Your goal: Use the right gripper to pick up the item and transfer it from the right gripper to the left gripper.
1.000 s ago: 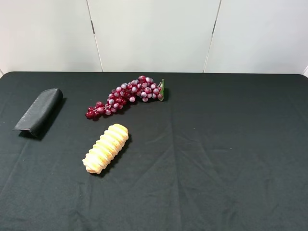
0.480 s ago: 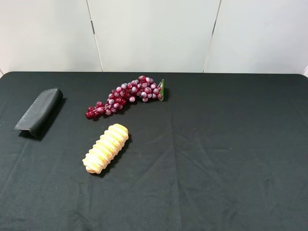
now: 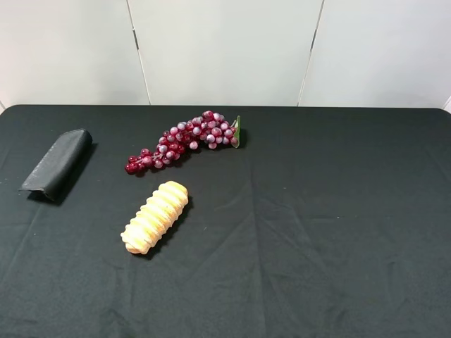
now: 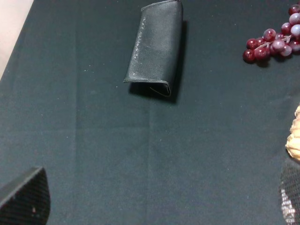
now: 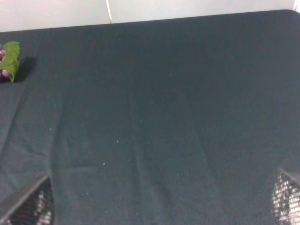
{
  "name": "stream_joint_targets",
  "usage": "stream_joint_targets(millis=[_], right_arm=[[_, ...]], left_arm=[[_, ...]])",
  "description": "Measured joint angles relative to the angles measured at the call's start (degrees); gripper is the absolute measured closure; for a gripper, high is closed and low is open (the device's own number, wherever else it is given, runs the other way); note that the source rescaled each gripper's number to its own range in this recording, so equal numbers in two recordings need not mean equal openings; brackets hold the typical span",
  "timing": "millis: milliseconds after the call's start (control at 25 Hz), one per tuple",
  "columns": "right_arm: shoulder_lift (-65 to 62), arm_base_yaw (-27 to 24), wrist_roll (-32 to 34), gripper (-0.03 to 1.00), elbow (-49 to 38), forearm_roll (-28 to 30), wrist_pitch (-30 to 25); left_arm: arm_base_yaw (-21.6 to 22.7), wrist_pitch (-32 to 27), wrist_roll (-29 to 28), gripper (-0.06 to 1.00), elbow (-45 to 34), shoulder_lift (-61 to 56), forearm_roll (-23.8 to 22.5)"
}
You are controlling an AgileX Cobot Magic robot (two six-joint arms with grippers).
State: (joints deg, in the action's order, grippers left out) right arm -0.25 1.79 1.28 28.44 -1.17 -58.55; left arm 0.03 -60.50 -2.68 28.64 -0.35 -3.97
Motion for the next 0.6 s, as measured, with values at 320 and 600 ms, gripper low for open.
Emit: stream_joint_targets(millis=[320,600], right_arm=[[0.0,0.0,0.0,-0.03,0.0,0.0,0.0],[0.0,0.0,0.0,-0.03,0.0,0.0,0.0]], left_arm=[[0.0,0.0,0.0,-0.01,0.0,0.0,0.0],[0.0,0.0,0.0,-0.01,0.0,0.0,0.0]])
